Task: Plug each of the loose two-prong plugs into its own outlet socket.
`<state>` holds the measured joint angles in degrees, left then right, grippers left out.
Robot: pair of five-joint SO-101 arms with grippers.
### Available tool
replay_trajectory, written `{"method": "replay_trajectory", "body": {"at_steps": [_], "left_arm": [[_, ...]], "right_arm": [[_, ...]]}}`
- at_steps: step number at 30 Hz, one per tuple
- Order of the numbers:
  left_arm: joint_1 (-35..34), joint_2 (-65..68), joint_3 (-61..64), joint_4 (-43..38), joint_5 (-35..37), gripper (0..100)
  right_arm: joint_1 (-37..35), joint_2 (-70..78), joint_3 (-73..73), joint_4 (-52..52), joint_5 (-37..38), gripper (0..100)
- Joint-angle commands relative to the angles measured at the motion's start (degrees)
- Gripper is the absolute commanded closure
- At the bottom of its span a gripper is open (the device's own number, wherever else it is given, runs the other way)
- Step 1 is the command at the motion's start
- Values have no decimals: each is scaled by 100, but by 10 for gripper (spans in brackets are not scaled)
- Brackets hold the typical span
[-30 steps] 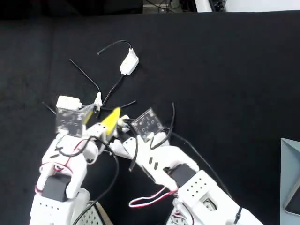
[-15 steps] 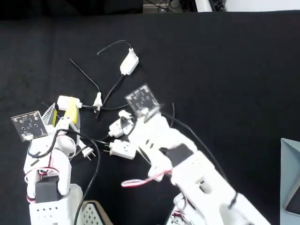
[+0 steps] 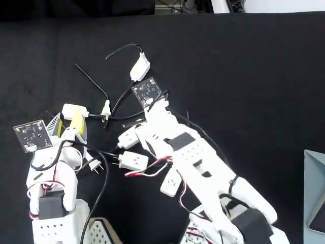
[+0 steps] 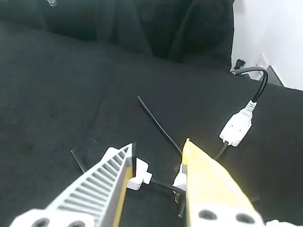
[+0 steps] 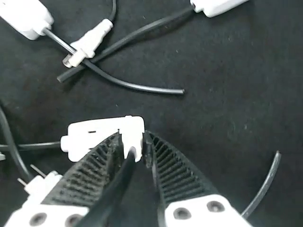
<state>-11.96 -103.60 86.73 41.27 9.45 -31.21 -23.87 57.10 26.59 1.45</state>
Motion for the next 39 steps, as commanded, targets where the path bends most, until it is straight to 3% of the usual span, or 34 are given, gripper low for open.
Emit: {"method": "replay_trajectory", "body": {"at_steps": [1,39], "left_arm": [[-48,-35,-40,-35,18,826],[-48,-35,-40,-35,18,826]], "right_arm": [[70,136,-338,-9,0,985],[-281,75,-523,360,0,985]]}}
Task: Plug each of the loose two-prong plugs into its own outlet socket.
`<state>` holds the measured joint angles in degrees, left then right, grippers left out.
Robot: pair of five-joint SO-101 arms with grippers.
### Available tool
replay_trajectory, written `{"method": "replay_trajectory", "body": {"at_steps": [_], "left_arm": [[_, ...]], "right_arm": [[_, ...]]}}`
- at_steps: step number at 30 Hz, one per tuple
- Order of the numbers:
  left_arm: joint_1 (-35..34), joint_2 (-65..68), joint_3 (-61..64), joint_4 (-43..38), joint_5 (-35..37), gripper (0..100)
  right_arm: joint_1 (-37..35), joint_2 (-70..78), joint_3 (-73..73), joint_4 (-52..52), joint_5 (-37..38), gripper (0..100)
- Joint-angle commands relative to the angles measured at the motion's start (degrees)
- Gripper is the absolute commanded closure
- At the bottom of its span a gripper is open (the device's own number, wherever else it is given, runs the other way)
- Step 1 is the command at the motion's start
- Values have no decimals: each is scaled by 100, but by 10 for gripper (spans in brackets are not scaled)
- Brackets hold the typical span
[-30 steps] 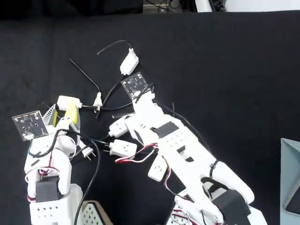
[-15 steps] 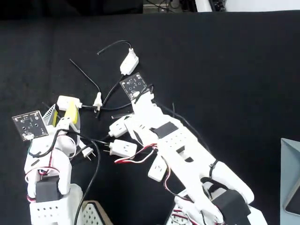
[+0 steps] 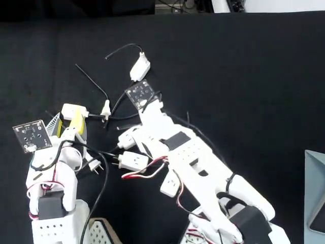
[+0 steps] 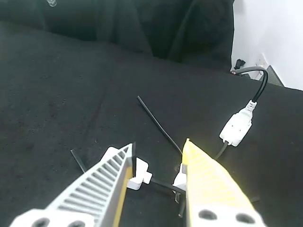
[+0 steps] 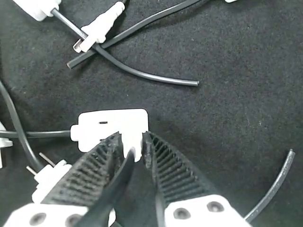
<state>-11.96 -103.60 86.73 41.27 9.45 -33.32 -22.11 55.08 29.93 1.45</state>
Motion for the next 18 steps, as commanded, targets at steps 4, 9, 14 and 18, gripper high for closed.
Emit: {"method": "replay_trajectory", "body": {"at_steps": [4,9,14,18], "left_arm": [[-48,-35,-40,-35,18,826],[-48,-35,-40,-35,18,826],[-48,-35,-40,-35,18,826],[-48,-35,-40,-35,18,826]], "right_arm": [[-62,57,-356,26,0,985],[-18,778,-655,53,9,985],[35,963,-743,105,9,985],[35,980,-927,519,158,985]]}}
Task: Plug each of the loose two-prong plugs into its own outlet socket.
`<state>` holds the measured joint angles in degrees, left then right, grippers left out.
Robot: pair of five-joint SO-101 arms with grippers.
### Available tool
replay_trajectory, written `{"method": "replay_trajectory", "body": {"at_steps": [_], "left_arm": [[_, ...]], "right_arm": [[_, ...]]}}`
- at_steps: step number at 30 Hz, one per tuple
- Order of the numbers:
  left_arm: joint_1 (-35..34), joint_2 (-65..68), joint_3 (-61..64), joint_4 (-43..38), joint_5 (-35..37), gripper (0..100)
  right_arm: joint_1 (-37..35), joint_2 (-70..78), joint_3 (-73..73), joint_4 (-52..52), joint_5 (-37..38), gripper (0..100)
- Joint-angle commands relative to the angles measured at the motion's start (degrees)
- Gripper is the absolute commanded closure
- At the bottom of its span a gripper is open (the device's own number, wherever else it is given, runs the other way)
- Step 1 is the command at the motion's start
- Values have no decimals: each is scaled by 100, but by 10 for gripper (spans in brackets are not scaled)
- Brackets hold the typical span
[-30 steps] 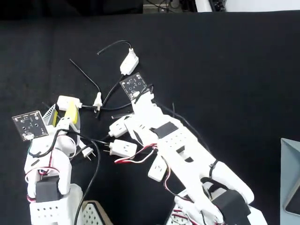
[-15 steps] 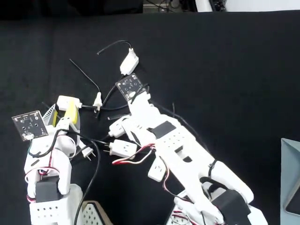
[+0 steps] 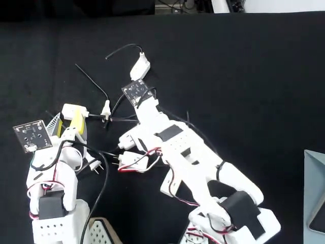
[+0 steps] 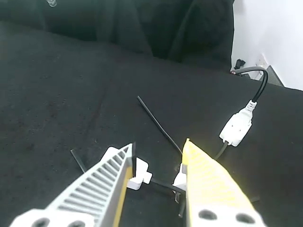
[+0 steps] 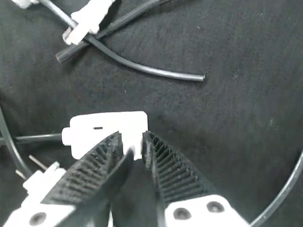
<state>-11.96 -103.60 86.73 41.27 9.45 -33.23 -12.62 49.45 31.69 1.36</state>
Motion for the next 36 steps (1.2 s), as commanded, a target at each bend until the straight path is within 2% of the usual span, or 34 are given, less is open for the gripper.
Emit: {"method": "replay_trajectory", "body": {"at_steps": [1,7,15,25,29,36], "left_arm": [[-48,-35,-40,-35,18,826],[-48,-35,-40,-35,18,826],[-48,-35,-40,-35,18,826],[-48,-35,-31,-35,18,826],[-48,-35,-22,-35,18,826],[-48,-35,-13,-35,18,826]], "right_arm": [[26,48,-409,440,246,985],[18,92,-488,545,536,985],[18,892,-752,580,545,986],[35,936,-760,659,738,986],[299,664,-954,659,730,986],[1231,365,-1912,615,730,985]]}}
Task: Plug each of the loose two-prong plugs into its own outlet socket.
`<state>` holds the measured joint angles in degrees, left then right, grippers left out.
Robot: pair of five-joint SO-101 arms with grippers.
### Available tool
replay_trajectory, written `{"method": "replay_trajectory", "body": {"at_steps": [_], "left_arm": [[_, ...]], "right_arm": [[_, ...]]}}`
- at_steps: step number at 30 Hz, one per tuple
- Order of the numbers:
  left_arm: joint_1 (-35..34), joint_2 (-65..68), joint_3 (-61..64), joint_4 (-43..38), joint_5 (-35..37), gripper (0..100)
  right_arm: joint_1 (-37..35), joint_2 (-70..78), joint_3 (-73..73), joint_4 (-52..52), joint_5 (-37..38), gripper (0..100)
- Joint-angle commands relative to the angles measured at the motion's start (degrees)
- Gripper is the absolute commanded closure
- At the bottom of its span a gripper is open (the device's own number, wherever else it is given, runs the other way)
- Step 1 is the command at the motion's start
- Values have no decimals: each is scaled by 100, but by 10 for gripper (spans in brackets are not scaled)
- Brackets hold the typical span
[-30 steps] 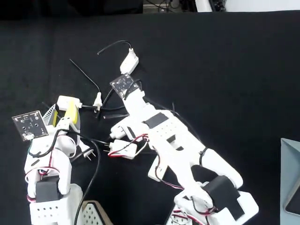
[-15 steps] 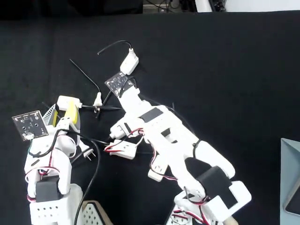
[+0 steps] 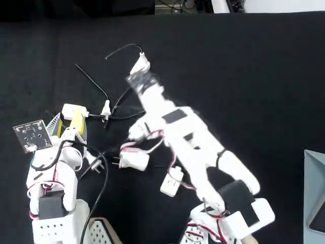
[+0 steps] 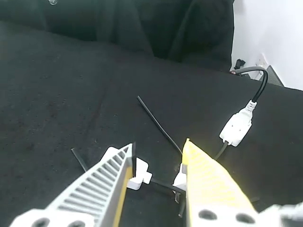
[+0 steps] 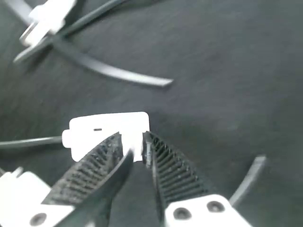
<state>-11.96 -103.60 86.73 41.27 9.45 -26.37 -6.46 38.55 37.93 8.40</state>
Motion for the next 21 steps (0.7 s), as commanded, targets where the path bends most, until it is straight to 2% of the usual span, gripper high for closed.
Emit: {"method": "replay_trajectory", "body": {"at_steps": [1,7,16,21], "left_arm": [[-48,-35,-13,-35,18,826],[-48,-35,-4,-35,18,826],[-48,-35,-4,-35,18,826],[-48,-35,-4,-35,18,826]], "right_arm": [[677,-189,-1007,-9,26,985],[1310,558,-2211,-35,0,985],[1758,2255,-3468,-1169,0,984],[2040,2967,-4268,-1257,0,983]]}}
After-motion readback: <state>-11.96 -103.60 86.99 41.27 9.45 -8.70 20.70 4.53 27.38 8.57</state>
